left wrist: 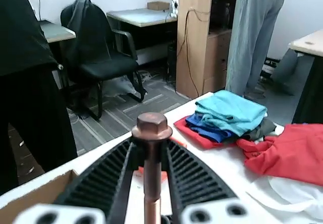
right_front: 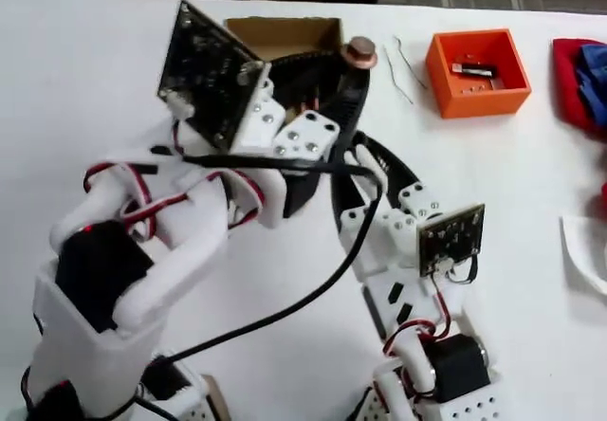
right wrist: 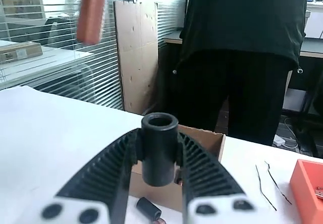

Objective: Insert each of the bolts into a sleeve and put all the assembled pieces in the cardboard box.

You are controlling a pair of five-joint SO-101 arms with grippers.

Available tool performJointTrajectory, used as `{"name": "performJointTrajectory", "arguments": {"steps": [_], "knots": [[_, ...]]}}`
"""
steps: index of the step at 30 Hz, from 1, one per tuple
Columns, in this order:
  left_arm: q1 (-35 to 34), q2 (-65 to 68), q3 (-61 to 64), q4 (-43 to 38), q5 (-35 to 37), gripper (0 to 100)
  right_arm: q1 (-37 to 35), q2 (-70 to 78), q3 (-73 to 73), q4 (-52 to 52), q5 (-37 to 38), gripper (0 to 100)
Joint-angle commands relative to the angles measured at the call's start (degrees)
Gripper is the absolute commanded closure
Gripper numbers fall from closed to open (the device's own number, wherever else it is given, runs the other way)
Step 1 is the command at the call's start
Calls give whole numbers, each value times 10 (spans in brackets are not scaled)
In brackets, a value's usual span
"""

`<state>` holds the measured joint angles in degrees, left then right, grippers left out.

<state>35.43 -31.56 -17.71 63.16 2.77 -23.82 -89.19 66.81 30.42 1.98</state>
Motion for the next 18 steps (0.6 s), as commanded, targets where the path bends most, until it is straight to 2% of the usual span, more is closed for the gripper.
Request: {"name": "performJointTrajectory", "arguments": {"steps": [1, 7, 18], "knots": [[-4, 1, -5, -37, 17, 975, 6, -6, -8, -22, -4, 978], [-11, 62, -14, -40, 77, 976, 6, -6, -8, -24, -4, 978], [-11, 99, -11, -45, 74, 976, 10, -6, -9, -25, -1, 978]]}}
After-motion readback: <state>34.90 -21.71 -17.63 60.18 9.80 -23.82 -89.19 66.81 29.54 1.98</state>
